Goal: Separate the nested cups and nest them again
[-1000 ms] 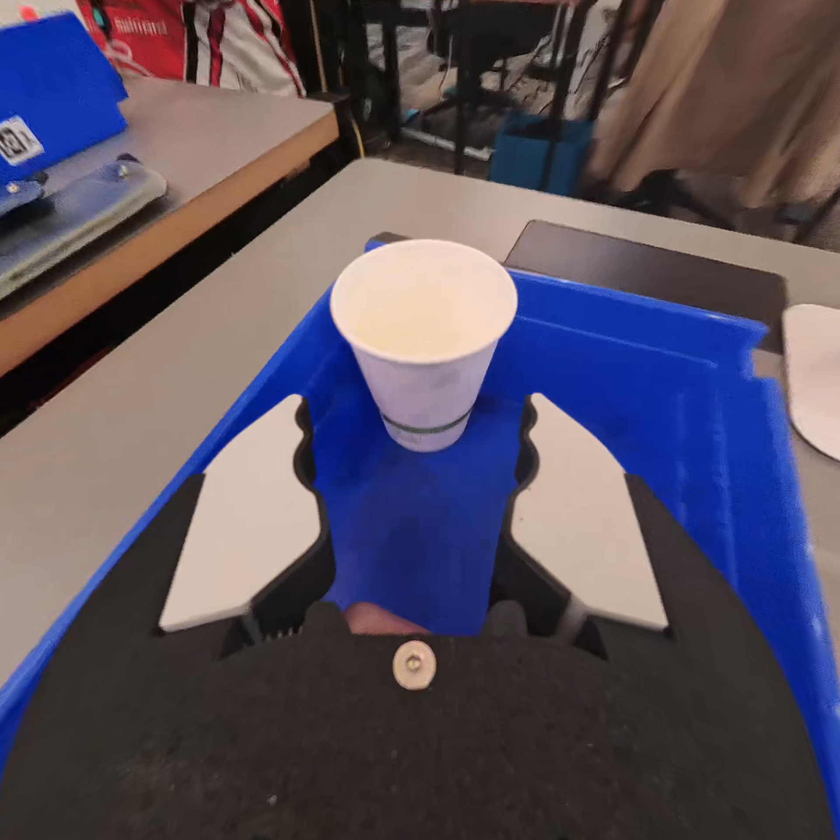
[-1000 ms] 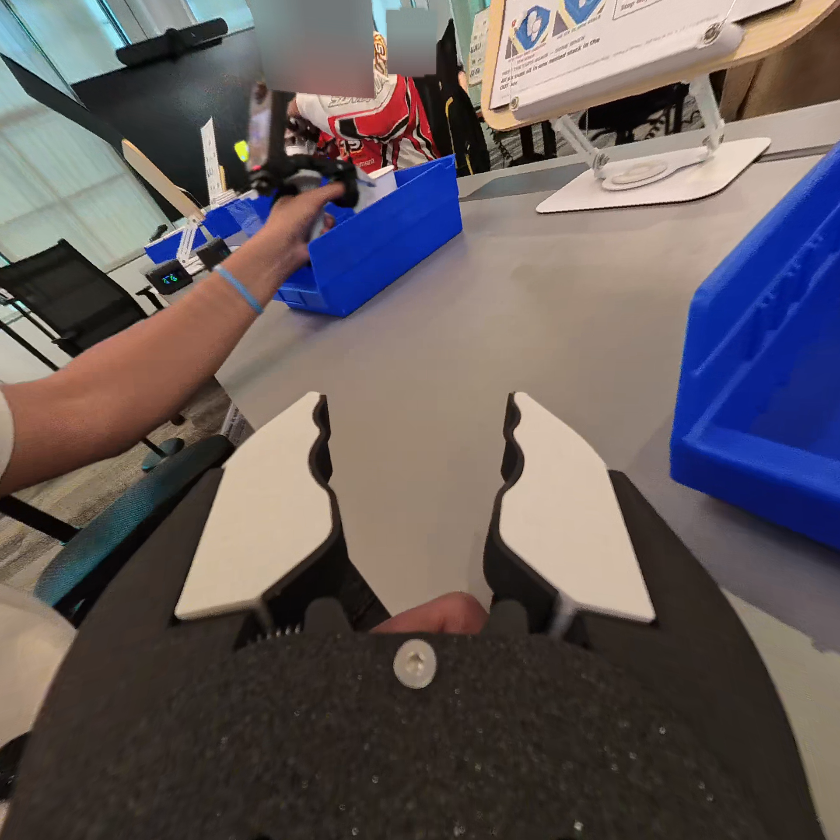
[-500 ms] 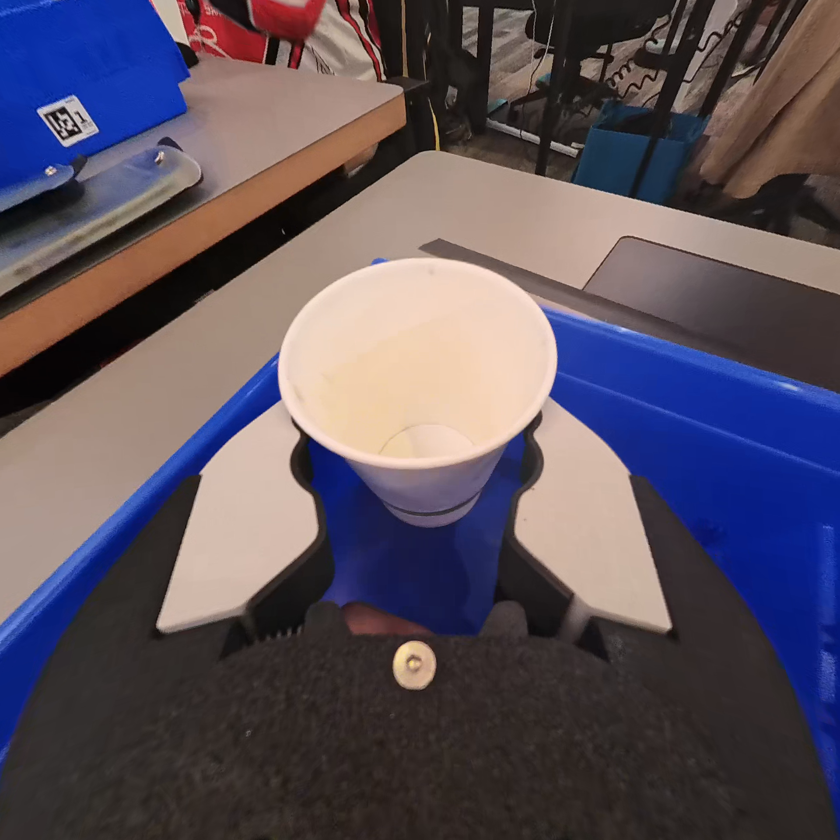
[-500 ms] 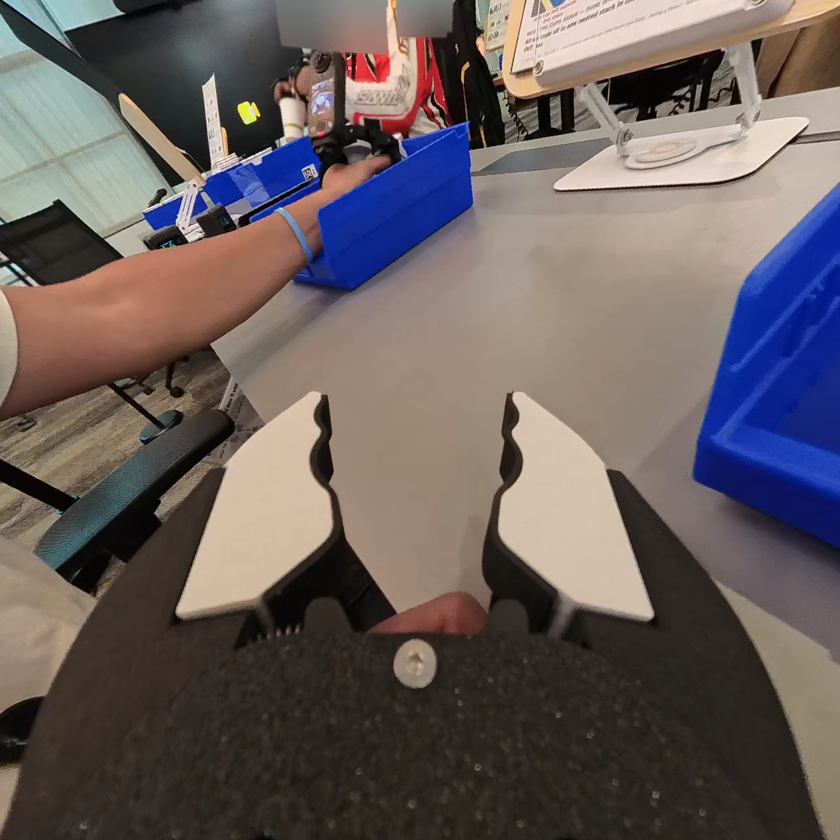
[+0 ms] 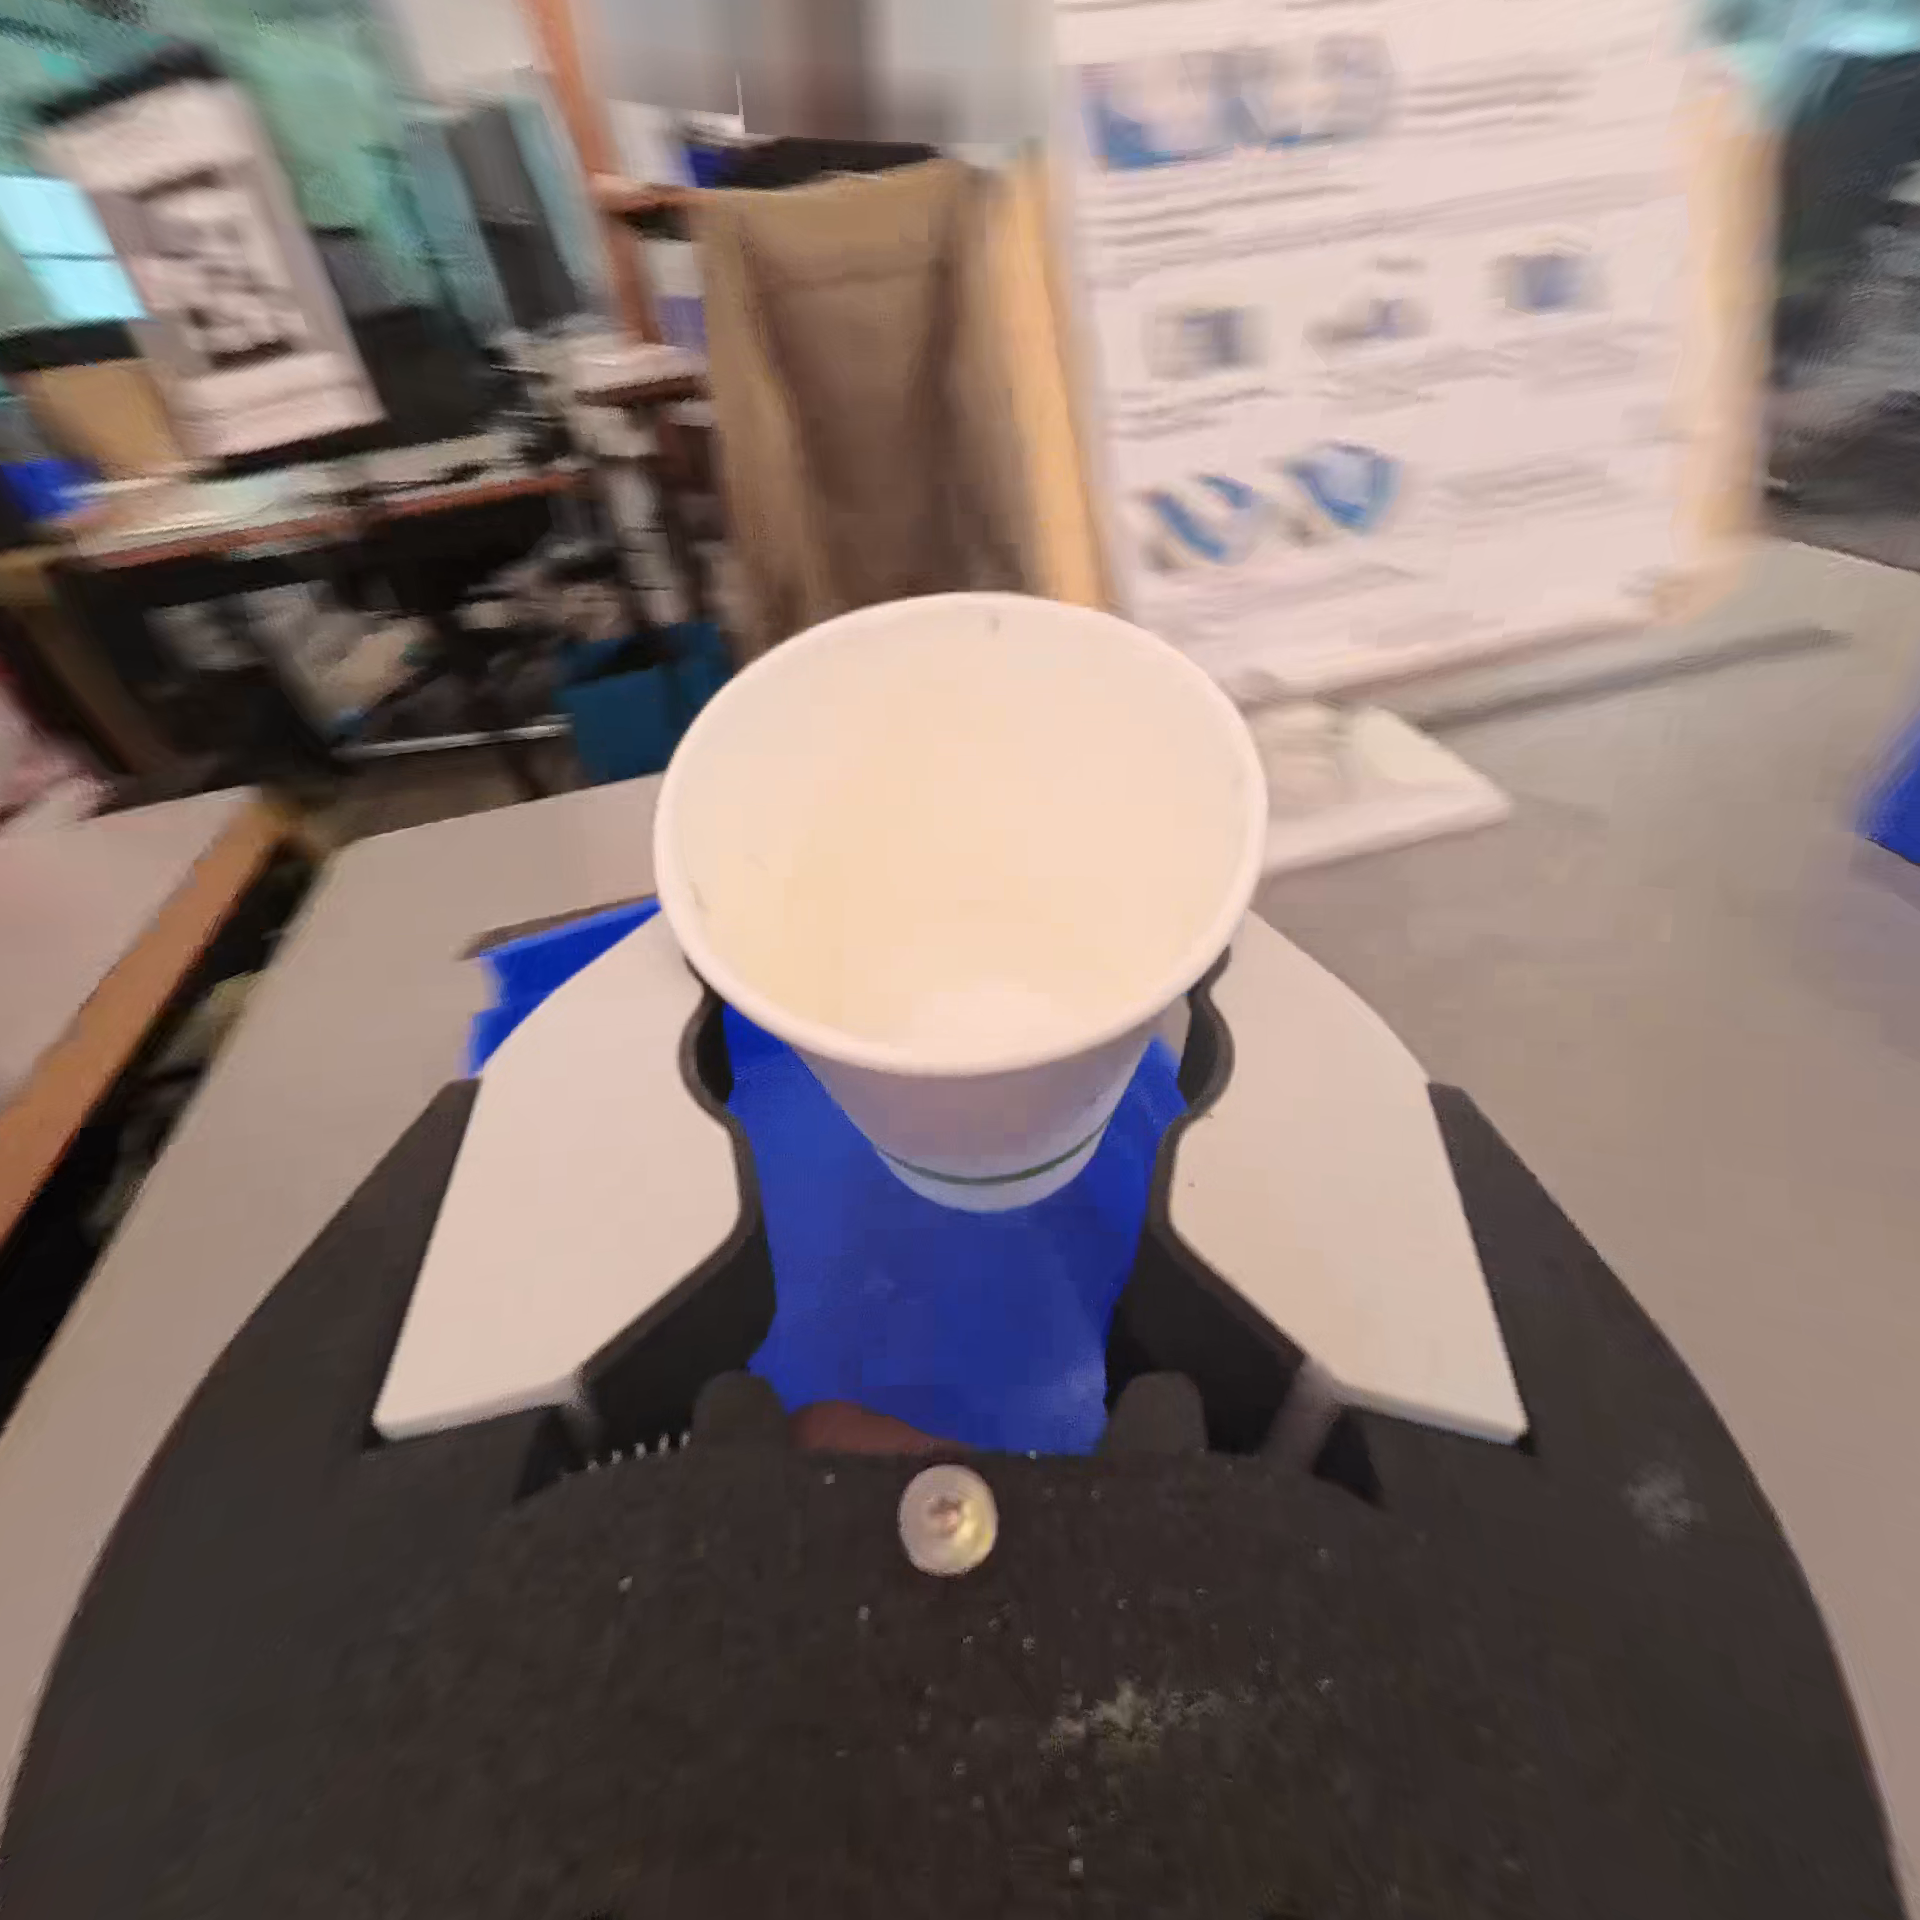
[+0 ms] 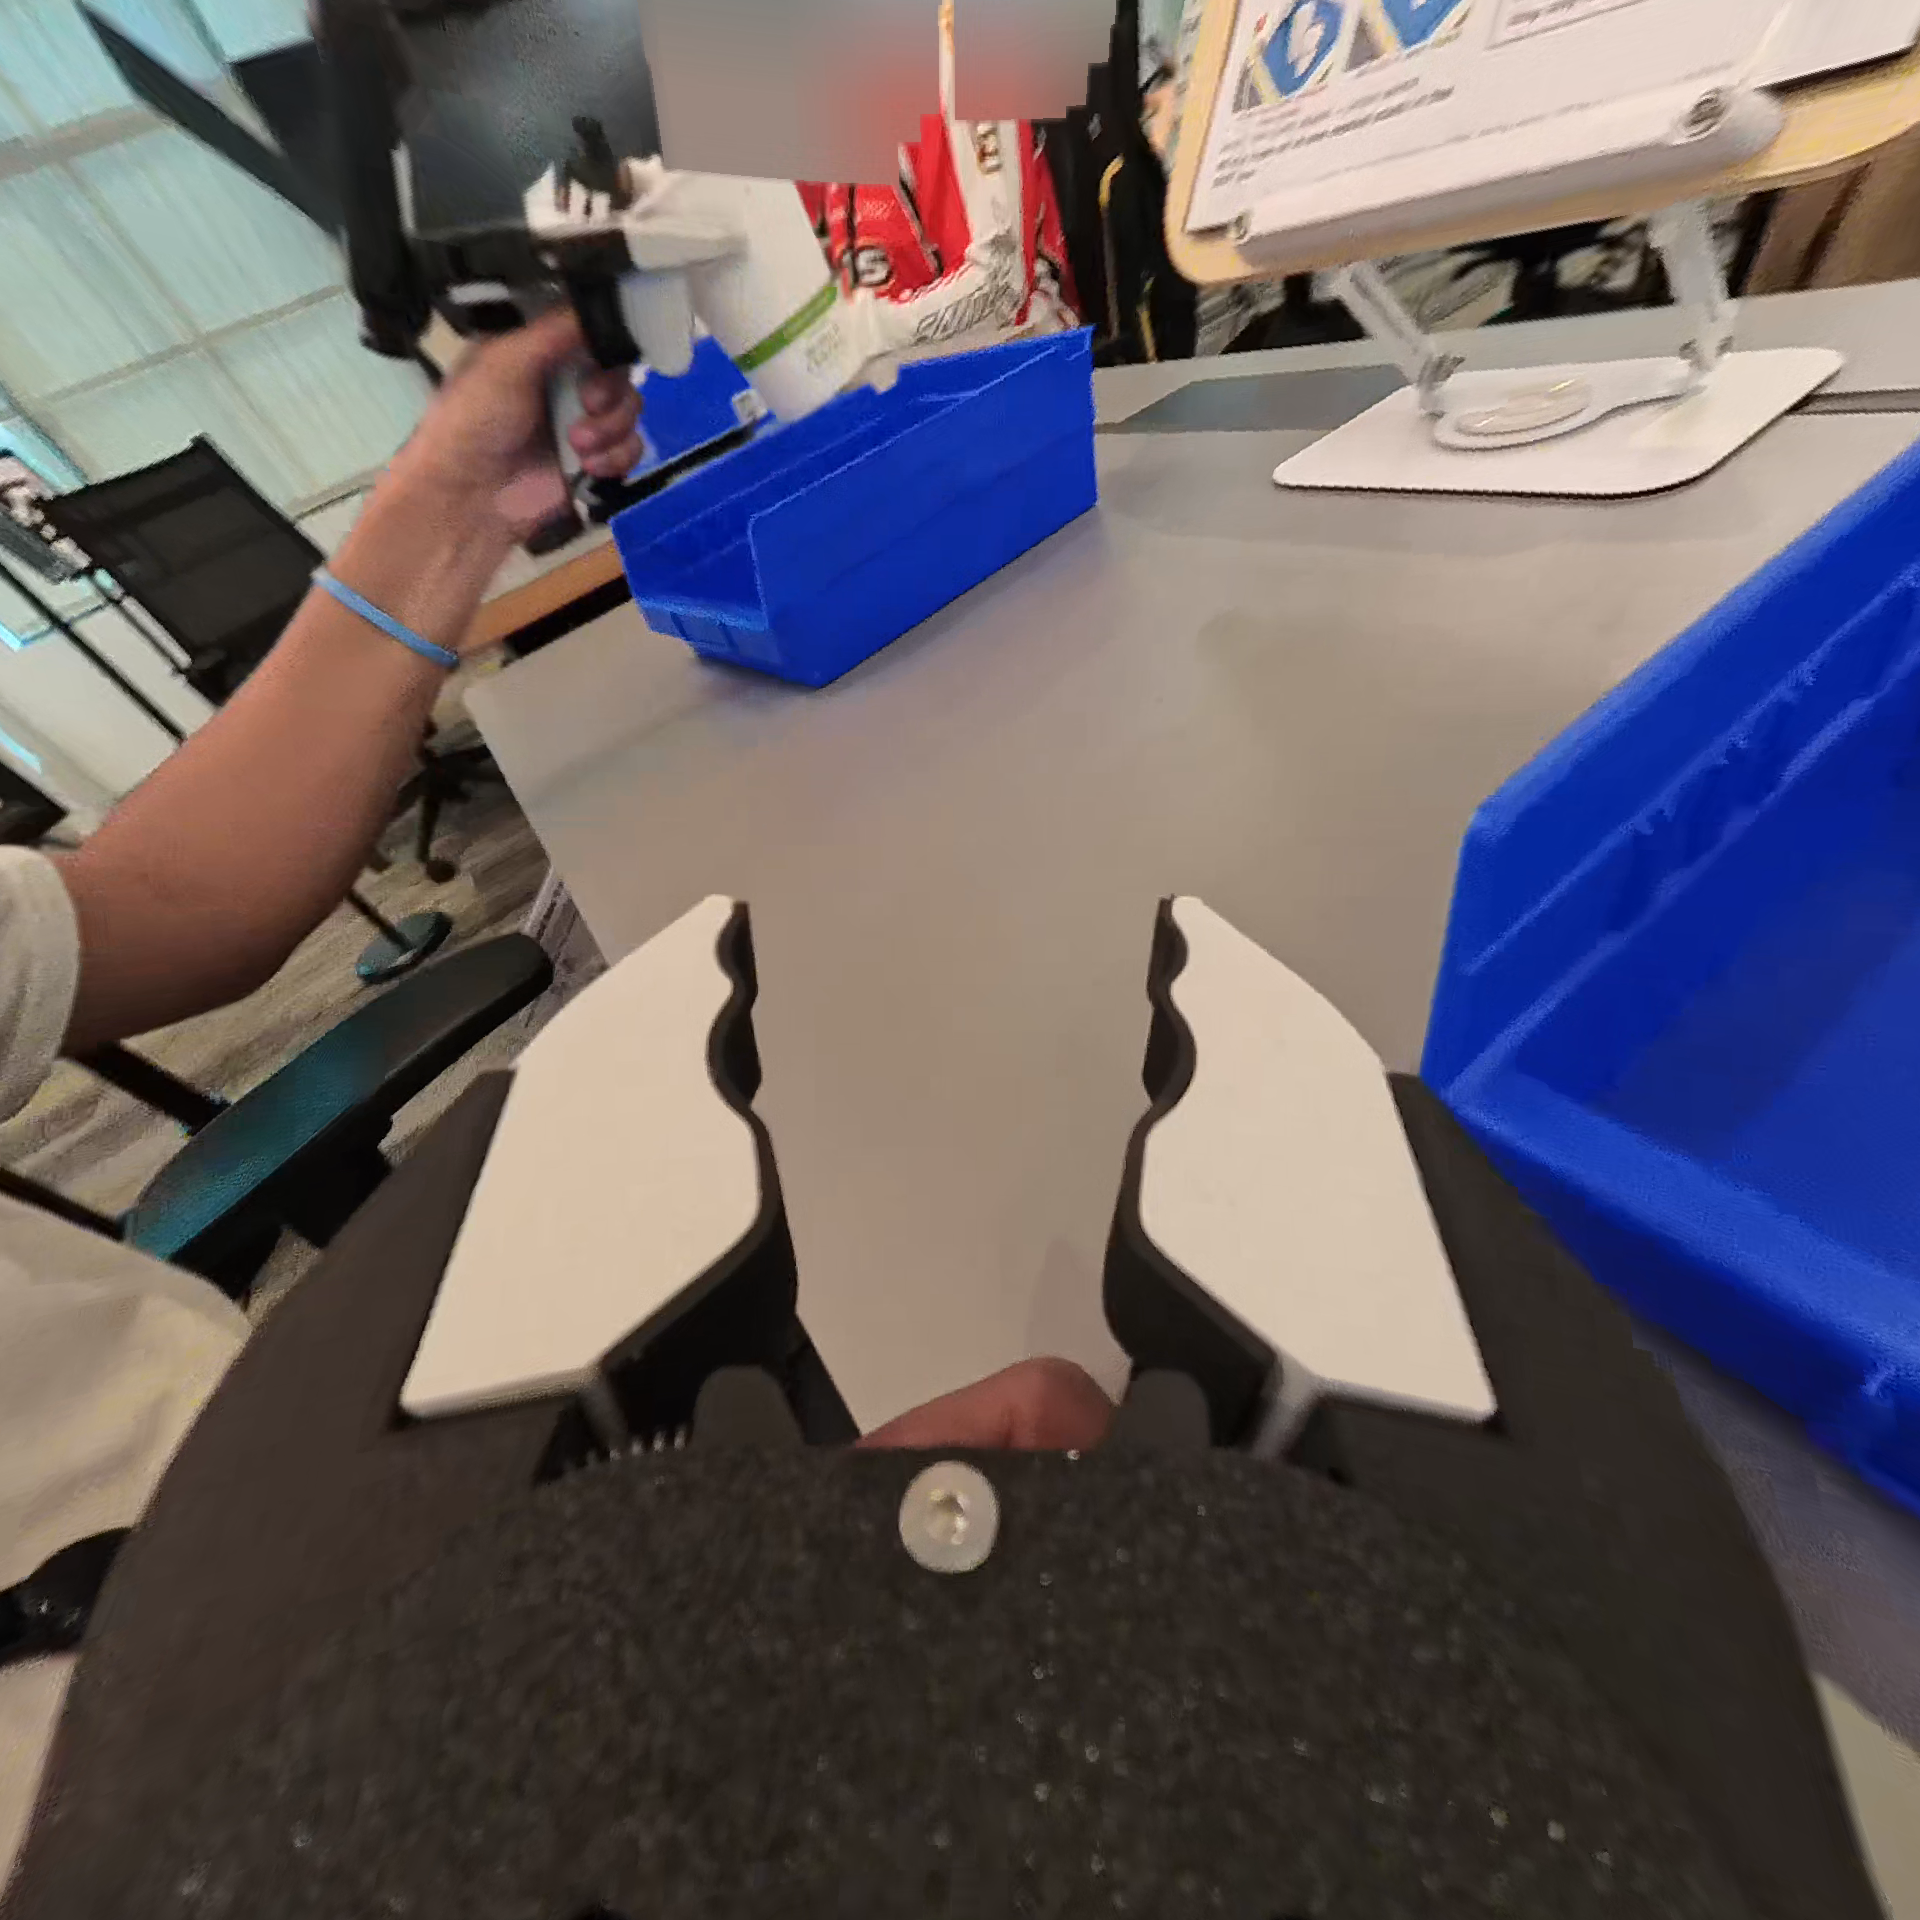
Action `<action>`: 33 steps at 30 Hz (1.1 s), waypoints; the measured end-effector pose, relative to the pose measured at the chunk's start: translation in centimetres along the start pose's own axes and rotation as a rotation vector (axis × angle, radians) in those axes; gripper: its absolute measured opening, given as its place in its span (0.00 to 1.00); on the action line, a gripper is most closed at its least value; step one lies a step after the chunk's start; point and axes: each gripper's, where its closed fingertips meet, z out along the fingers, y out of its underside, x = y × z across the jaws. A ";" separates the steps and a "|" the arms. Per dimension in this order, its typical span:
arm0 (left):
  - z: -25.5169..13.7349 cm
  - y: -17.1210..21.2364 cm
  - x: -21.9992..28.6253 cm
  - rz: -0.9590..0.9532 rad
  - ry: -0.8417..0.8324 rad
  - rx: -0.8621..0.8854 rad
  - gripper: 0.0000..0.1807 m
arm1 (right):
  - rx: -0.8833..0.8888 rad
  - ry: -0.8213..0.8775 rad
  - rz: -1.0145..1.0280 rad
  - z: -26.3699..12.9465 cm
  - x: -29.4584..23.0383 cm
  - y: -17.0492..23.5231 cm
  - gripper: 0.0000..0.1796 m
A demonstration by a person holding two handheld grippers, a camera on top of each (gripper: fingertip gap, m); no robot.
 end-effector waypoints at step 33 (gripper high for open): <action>-11.4 4.1 36.0 0.183 1.377 -0.136 0.47 | 0.084 -0.528 -0.176 9.0 -7.7 -5.8 0.44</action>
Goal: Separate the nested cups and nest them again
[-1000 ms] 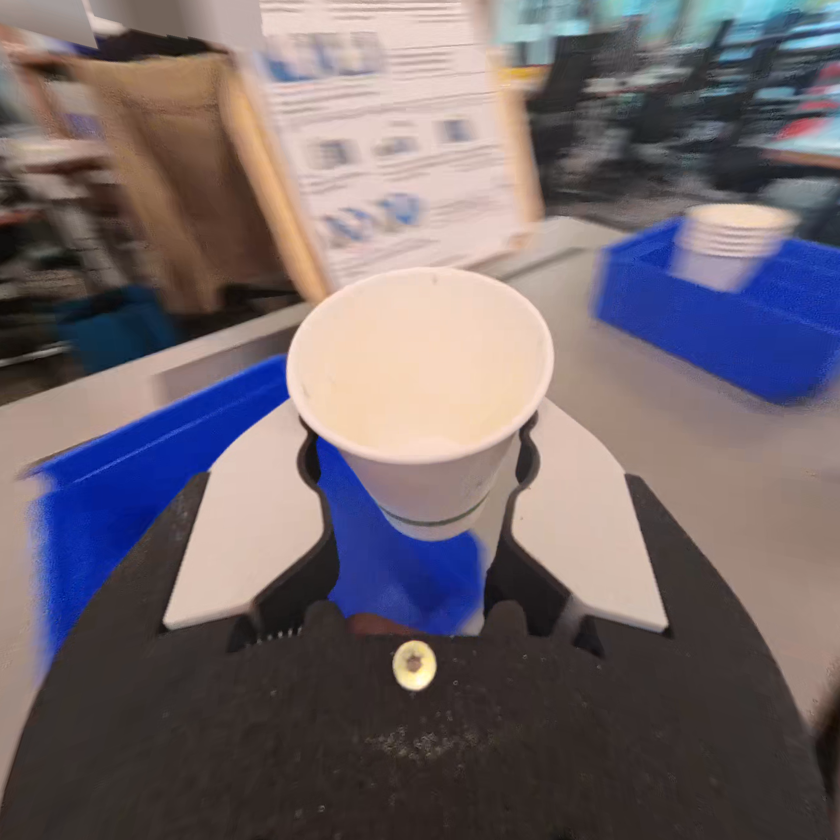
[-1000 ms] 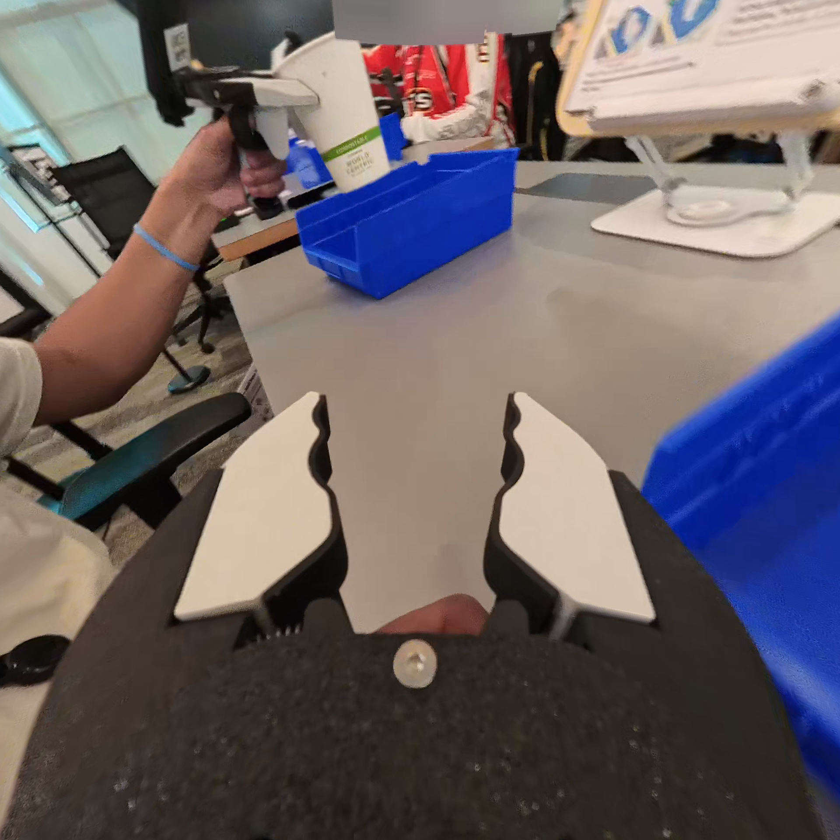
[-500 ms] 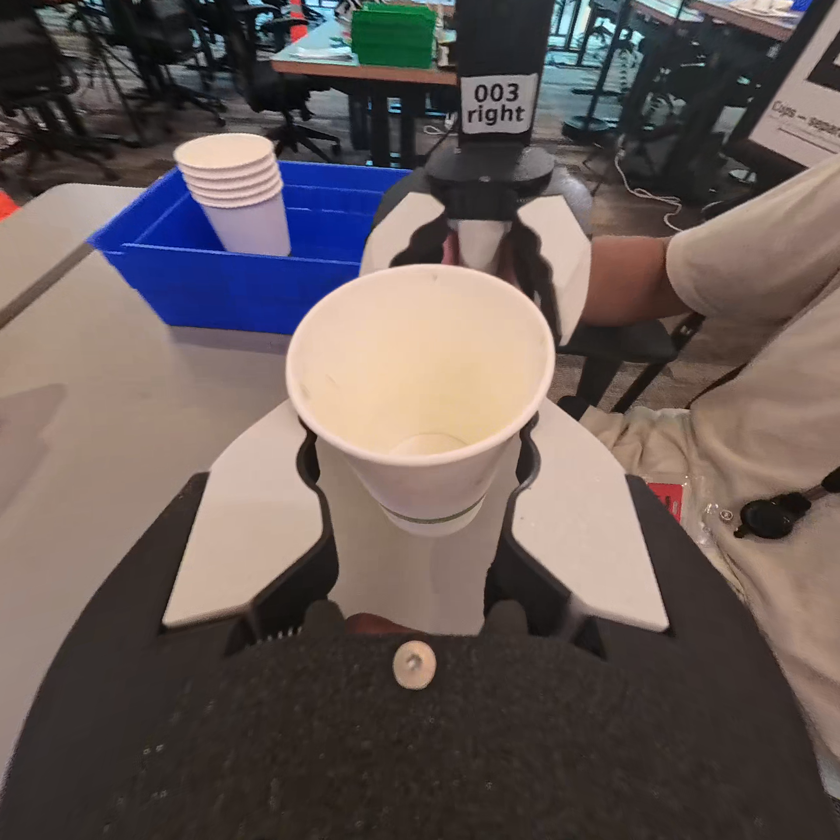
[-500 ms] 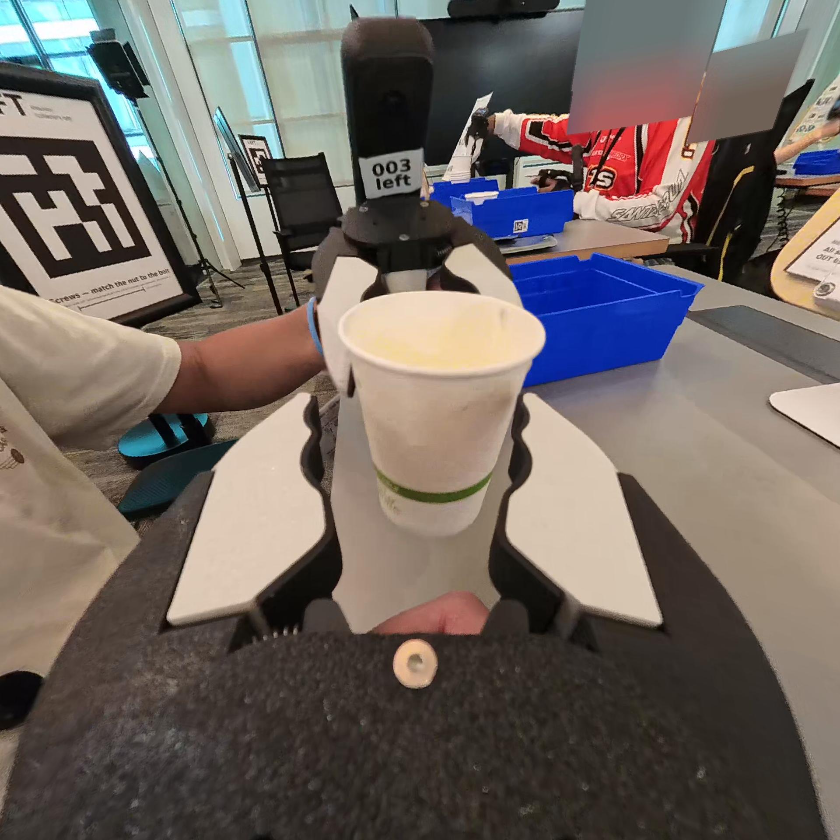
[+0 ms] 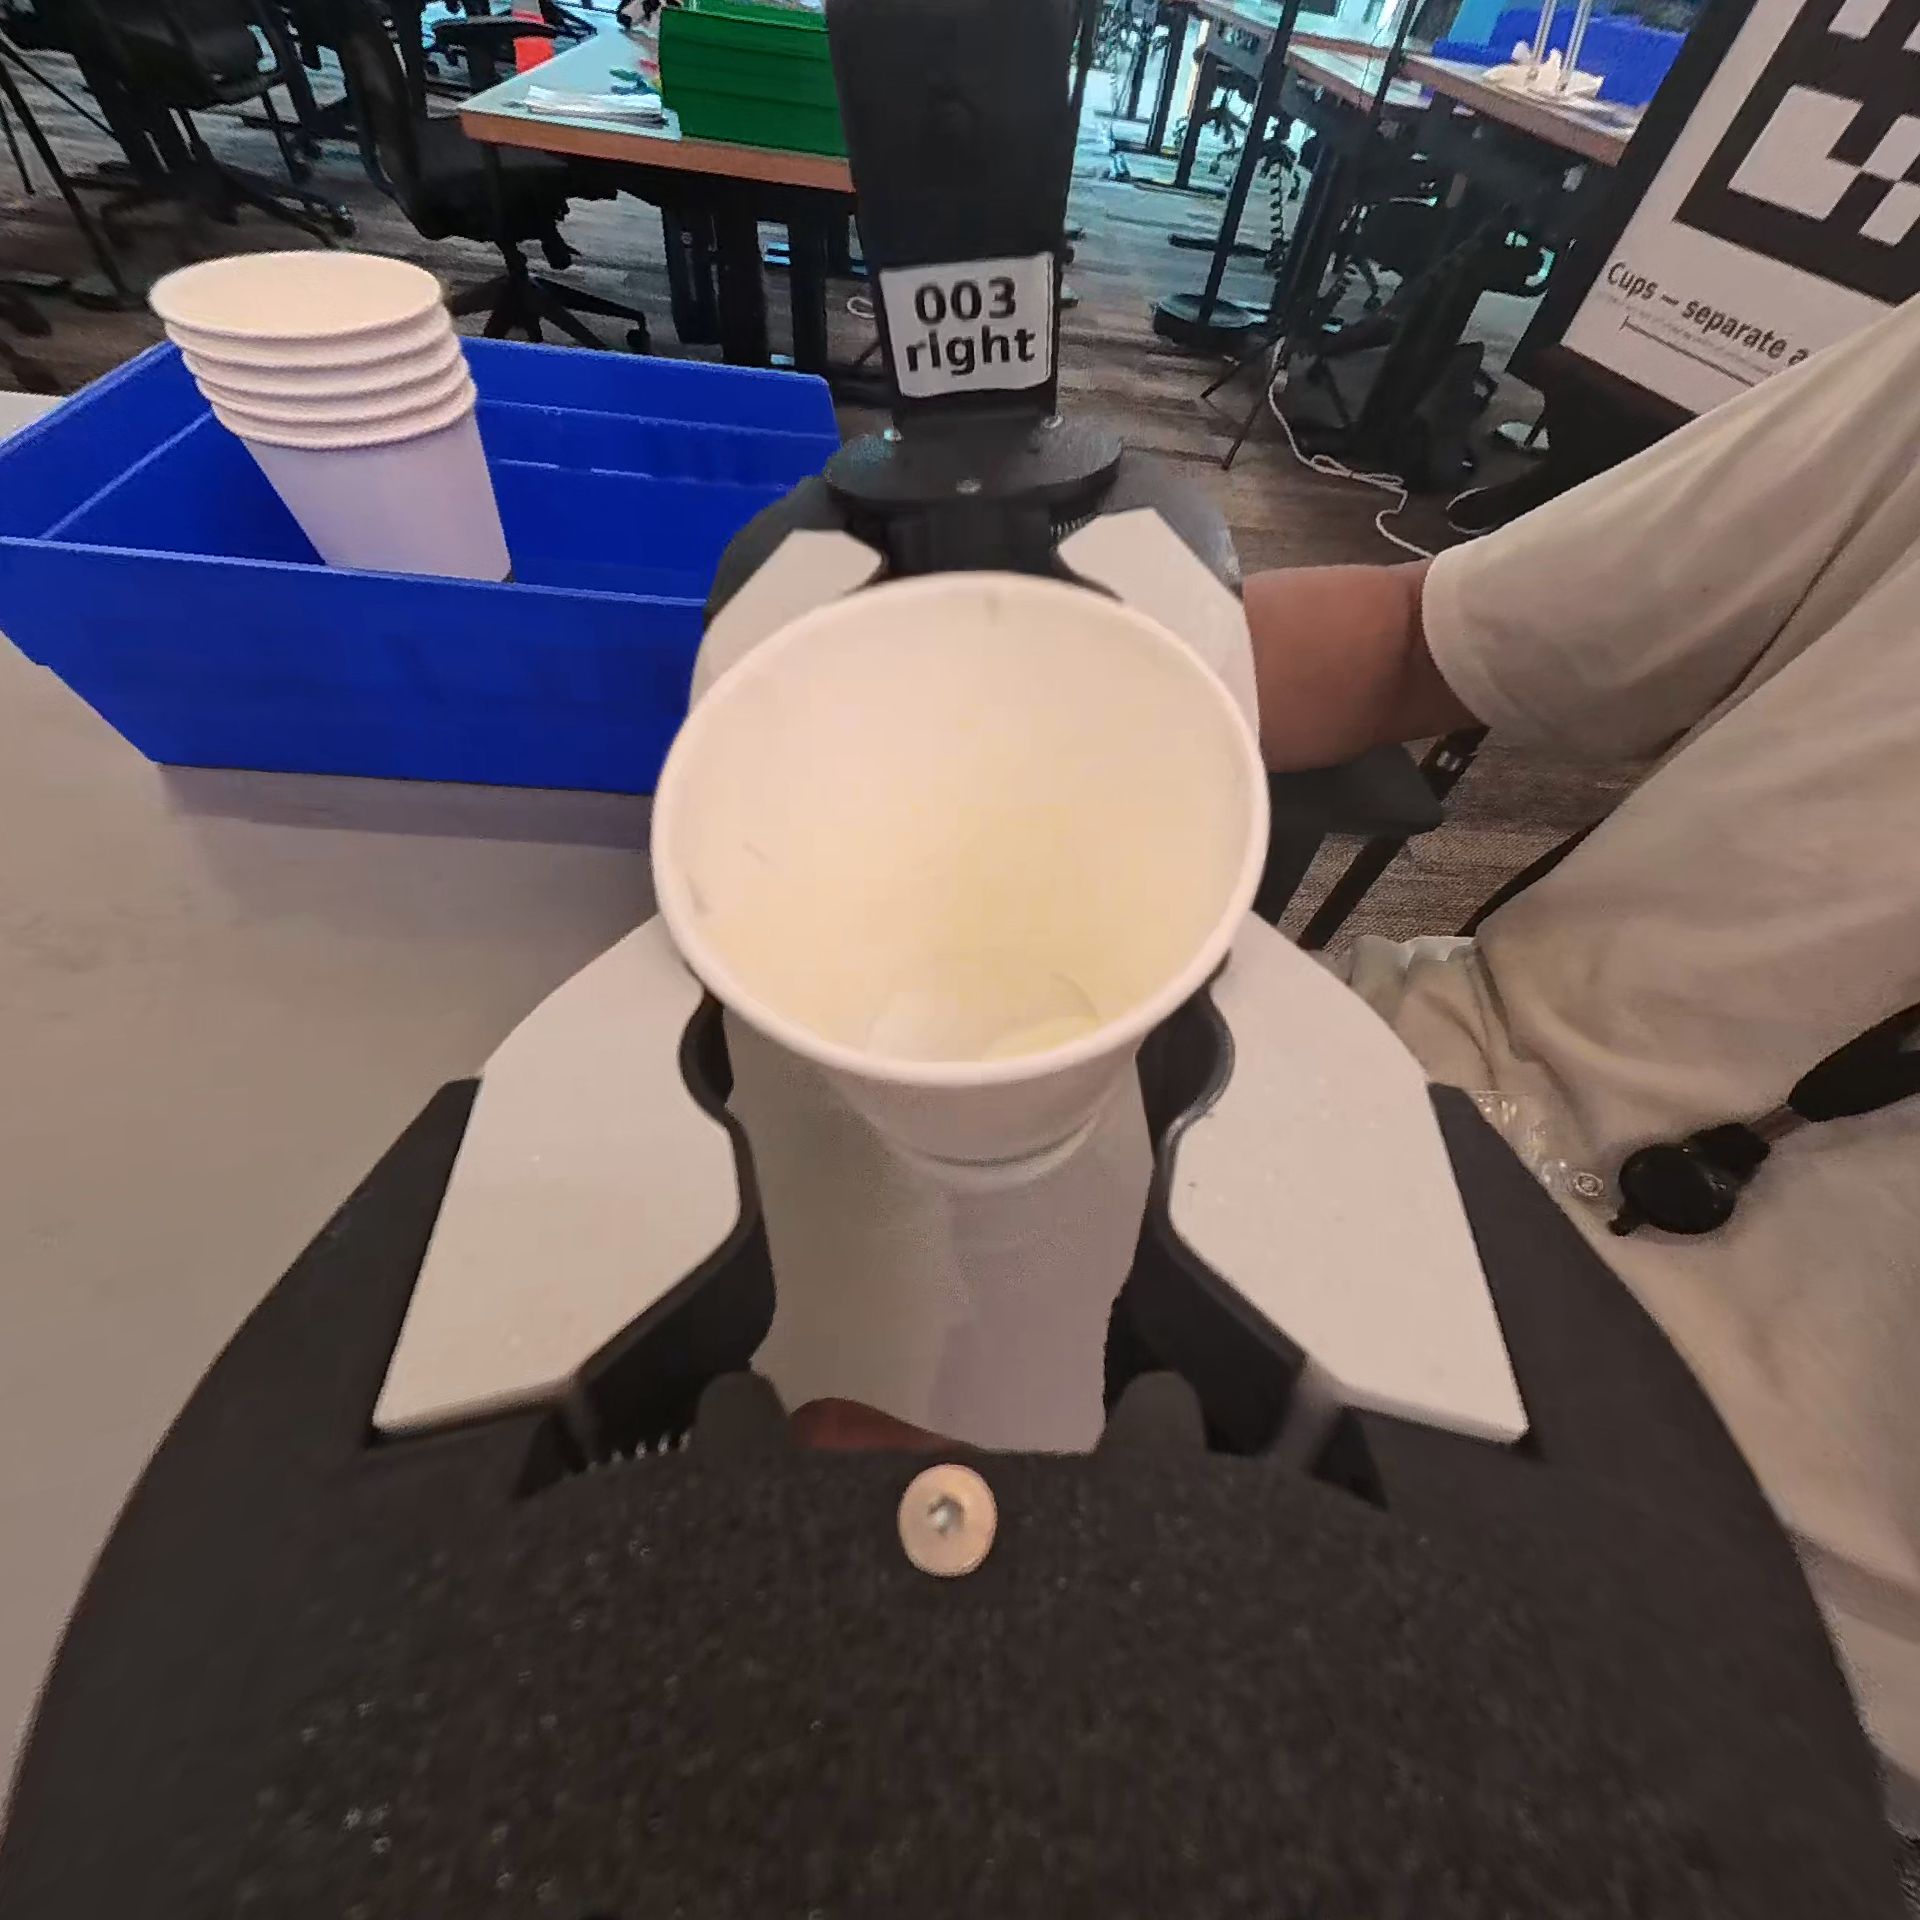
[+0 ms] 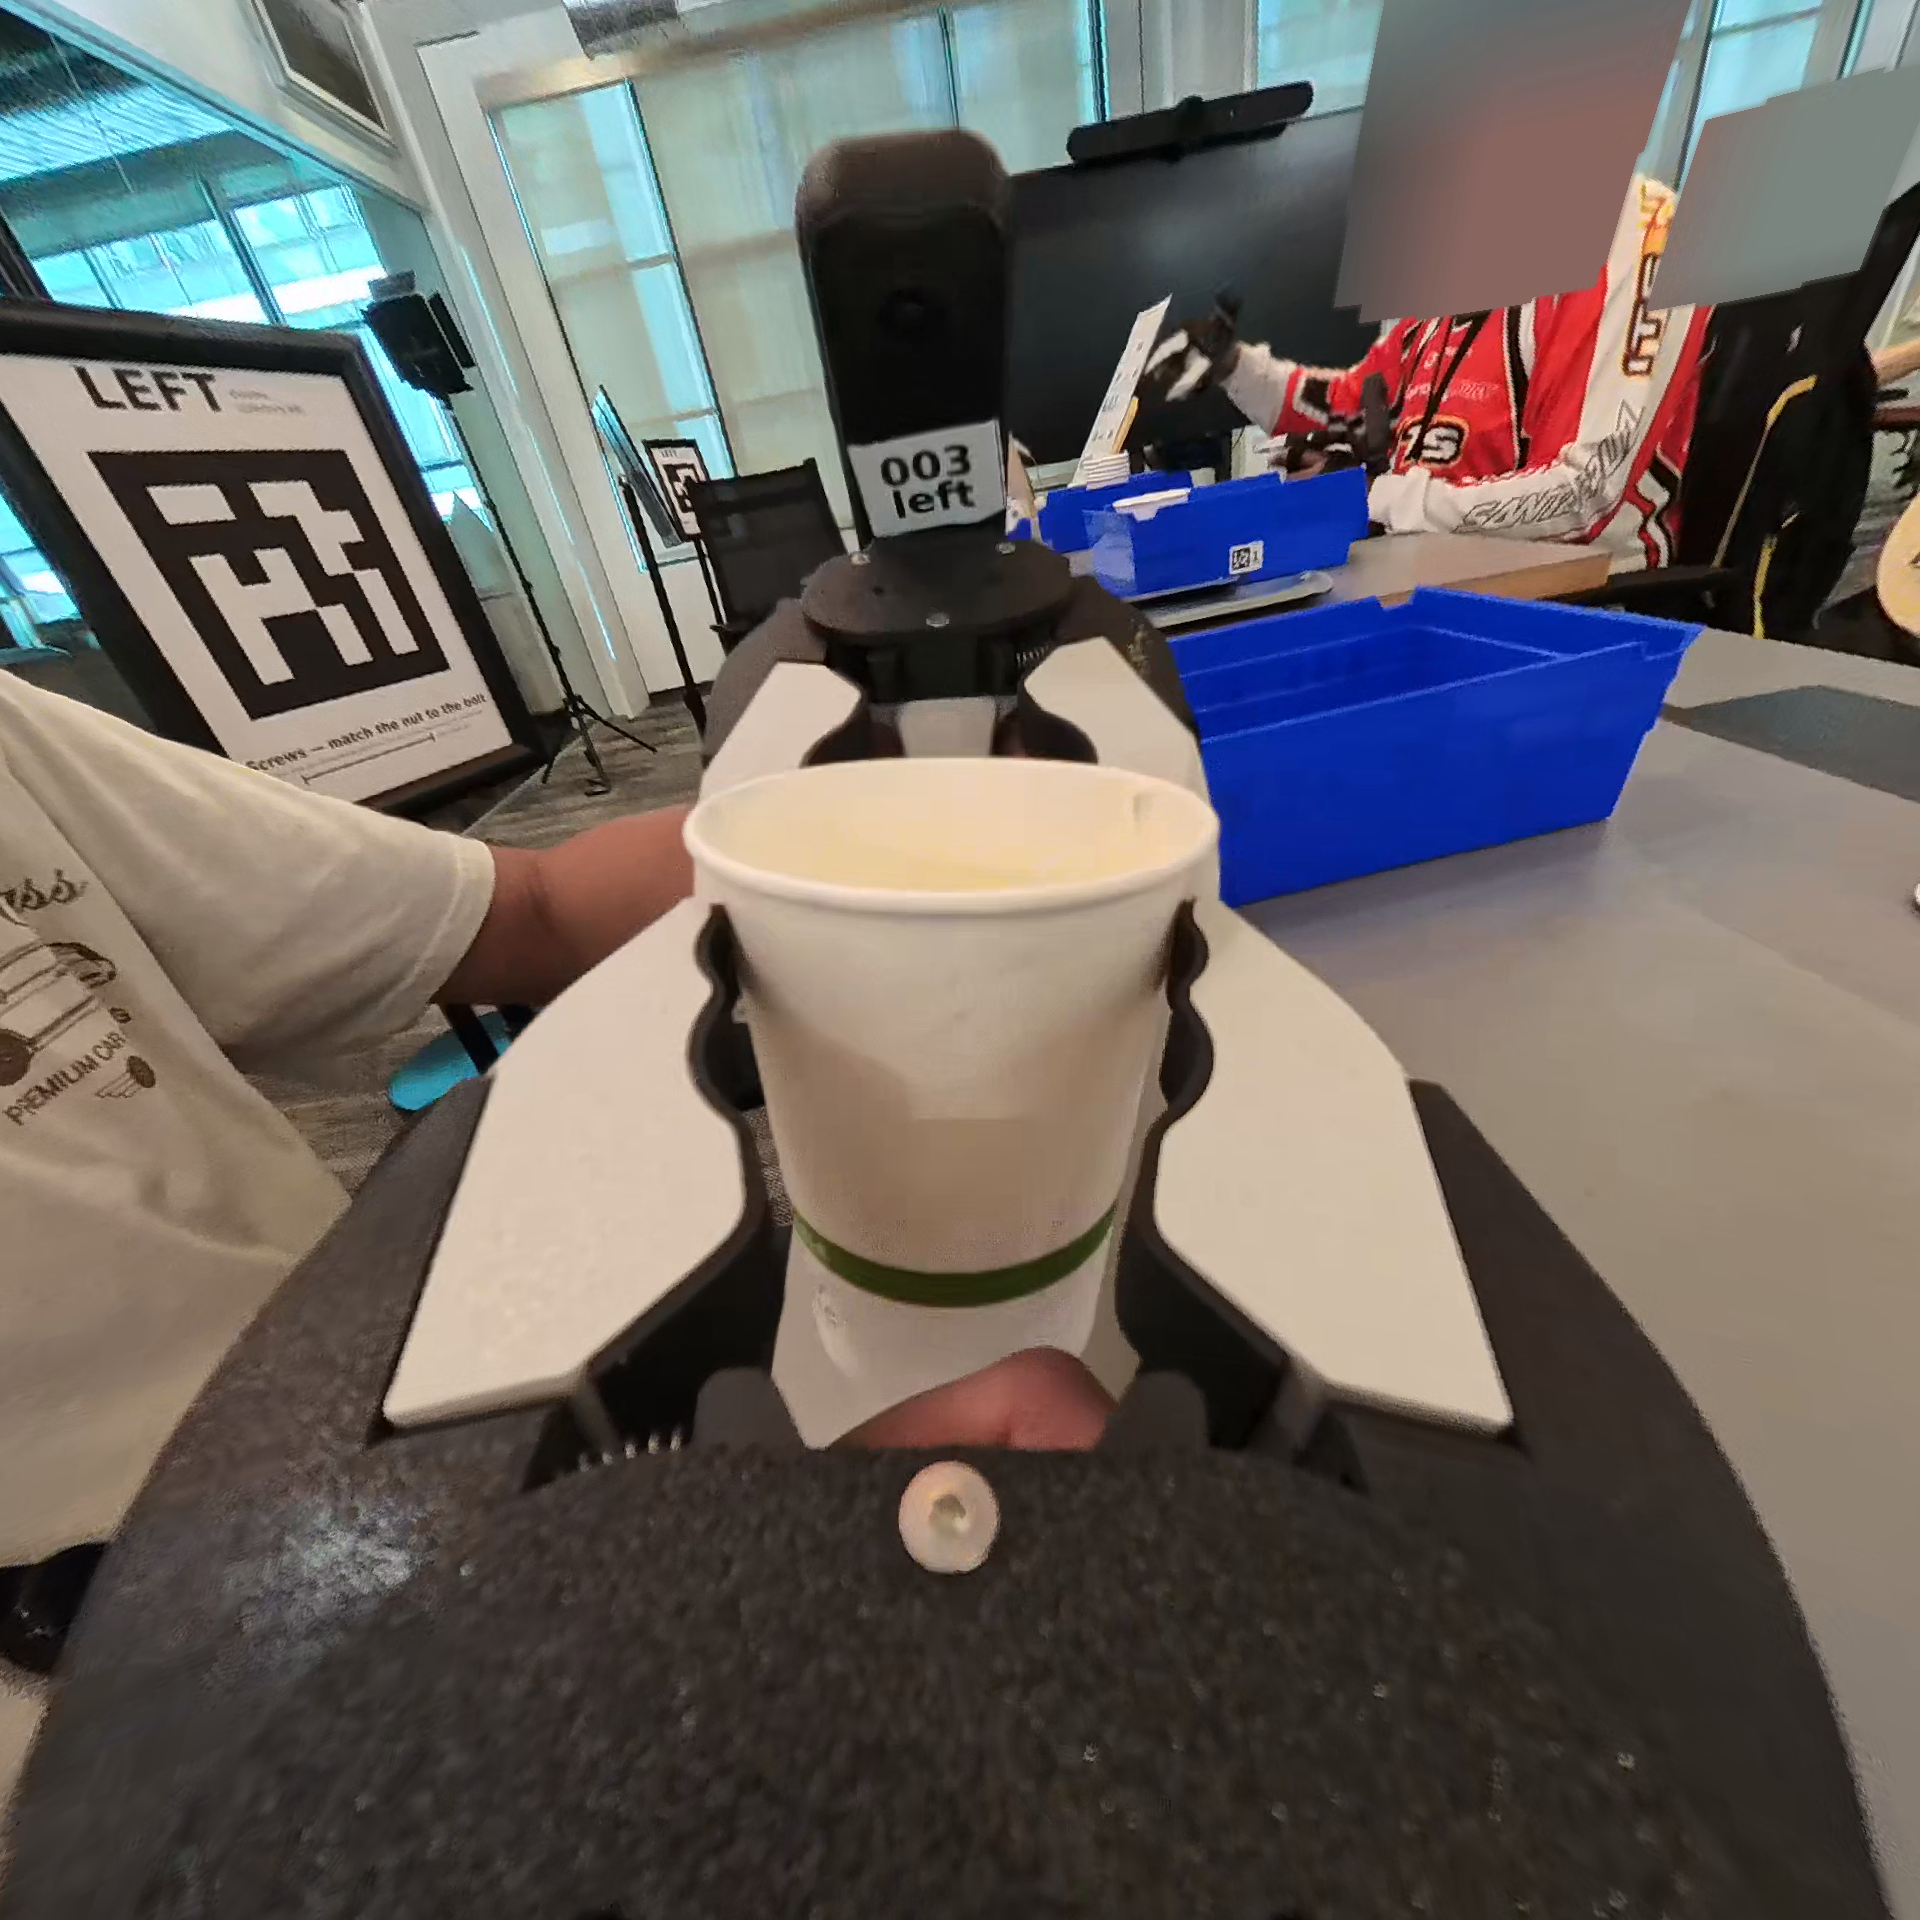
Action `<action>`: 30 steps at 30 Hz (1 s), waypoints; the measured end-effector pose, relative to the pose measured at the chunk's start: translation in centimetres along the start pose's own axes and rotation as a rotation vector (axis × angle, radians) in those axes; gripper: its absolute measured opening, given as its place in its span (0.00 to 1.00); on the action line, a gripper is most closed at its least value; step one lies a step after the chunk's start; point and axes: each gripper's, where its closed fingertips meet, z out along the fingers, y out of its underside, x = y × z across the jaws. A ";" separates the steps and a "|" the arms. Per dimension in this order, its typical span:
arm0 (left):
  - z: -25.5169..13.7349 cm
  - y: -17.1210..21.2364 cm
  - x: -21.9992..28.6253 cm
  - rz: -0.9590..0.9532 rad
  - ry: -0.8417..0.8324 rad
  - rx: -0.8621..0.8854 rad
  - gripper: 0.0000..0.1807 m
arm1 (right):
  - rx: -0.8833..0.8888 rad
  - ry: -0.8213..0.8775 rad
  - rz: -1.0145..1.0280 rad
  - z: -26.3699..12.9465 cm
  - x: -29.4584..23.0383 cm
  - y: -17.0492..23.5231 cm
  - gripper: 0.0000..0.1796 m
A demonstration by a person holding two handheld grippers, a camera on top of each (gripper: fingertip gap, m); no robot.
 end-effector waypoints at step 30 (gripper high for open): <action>-8.4 7.0 -3.8 -0.192 -1.129 0.181 0.34 | -0.034 1.299 -0.091 -26.0 24.0 -12.7 0.44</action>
